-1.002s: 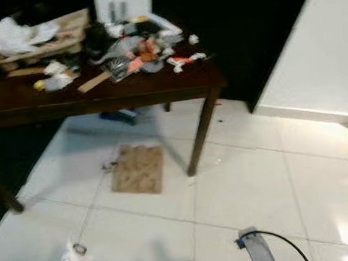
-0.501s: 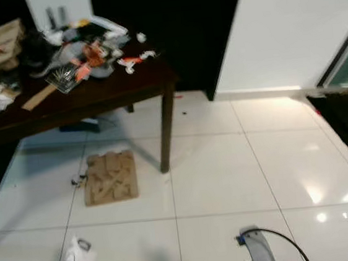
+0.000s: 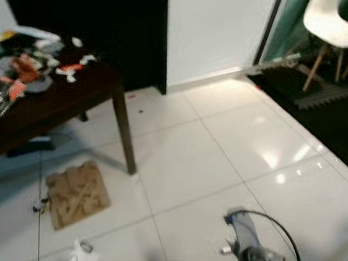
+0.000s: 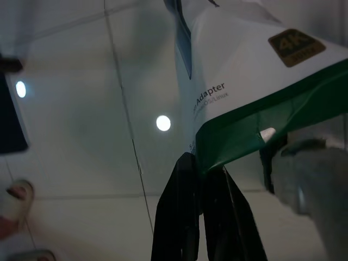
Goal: Picking trash to rubbish bin
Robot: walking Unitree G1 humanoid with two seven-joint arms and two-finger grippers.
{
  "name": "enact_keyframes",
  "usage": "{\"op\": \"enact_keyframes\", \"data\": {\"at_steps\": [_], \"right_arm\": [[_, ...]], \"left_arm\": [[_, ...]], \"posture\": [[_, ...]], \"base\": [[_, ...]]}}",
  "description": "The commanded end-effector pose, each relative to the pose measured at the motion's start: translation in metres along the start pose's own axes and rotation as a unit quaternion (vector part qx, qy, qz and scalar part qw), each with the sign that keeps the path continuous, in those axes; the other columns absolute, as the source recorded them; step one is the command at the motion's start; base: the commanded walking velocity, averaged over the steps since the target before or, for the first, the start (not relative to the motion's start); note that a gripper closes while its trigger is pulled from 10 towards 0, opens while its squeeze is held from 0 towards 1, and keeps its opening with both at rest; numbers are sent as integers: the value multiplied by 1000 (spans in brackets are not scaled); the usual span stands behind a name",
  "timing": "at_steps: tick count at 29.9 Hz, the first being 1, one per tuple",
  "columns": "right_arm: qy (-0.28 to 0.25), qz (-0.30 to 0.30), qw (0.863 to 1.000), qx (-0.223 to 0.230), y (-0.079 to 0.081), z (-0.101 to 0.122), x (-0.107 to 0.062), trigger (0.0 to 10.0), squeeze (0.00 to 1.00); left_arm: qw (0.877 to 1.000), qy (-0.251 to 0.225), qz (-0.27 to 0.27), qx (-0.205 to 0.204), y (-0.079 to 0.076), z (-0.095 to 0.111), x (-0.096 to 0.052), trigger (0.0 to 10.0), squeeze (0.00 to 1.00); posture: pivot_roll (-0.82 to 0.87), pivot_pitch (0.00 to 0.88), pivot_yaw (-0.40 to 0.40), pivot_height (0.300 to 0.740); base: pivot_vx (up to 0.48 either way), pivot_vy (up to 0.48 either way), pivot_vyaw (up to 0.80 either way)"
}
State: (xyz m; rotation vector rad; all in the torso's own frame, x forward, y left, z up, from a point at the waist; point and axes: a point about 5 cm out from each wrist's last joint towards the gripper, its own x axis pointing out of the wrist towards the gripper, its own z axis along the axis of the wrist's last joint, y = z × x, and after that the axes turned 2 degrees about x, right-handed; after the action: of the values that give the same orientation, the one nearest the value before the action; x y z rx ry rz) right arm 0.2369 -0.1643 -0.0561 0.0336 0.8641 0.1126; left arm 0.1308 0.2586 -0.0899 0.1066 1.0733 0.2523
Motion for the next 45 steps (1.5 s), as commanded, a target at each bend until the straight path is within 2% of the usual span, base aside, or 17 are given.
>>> {"op": "enact_keyframes", "data": {"at_steps": [1, 3, 5, 6, 8, 11, 17, 27, 39, 45], "right_arm": [[-1, 5, 1000, 4, 1, -2, 0, 10000, 0], [-3, 8, 1000, 0, 3, -1, 0, 10000, 0], [7, 17, 999, -31, 9, -3, 1, 10000, 0], [7, 17, 999, -31, 9, -3, 1, 10000, 0], [41, 19, 997, -61, 10, -22, -1, 10000, 0], [80, 16, 994, -75, 7, -45, -6, 10000, 0], [158, -8, 985, -73, -10, -94, -24, 10000, 0], [180, -20, 980, -78, -19, -112, -33, 10000, 0], [168, -18, 983, -74, -13, -106, -29, 10000, 0], [170, -19, 982, -74, -14, -108, -30, 10000, 0]], "left_arm": [[1000, 13, 2, -3, 1, -8, -1, 10000, 0], [1000, 13, 2, 0, 1, -8, -1, 10000, 0], [1000, 12, -3, 10, 0, -7, -1, 10000, 0], [1000, 12, -3, 10, 0, -7, -1, 10000, 0], [1000, 13, -7, 14, -3, -8, -1, 10000, 0], [1000, 16, -9, 11, -5, -11, -1, 10000, 0], [1000, 25, -3, -3, -3, -18, -3, 10000, 0], [999, 31, -3, -8, 1, -22, -4, 10000, 0], [1000, 8, -20, 7, -7, -3, 0, 10000, 0], [1000, 10, -21, 9, -7, -5, 0, 10000, 0]], "posture": [[88, 111, 0, 740], [88, 111, 0, 740], [93, 109, -1, 740], [93, 109, -1, 740], [99, 106, -7, 740], [104, 103, -13, 740], [119, 97, -25, 740], [92, 94, -11, 740], [83, 86, -4, 740], [84, 85, -5, 740]], "base": [[0, 0, -800], [0, 0, -800], [0, 0, -800], [0, 0, -800], [0, 0, -800], [0, 0, -800], [0, 0, -800], [0, 0, -800], [0, 0, -800], [0, 0, -800]]}}
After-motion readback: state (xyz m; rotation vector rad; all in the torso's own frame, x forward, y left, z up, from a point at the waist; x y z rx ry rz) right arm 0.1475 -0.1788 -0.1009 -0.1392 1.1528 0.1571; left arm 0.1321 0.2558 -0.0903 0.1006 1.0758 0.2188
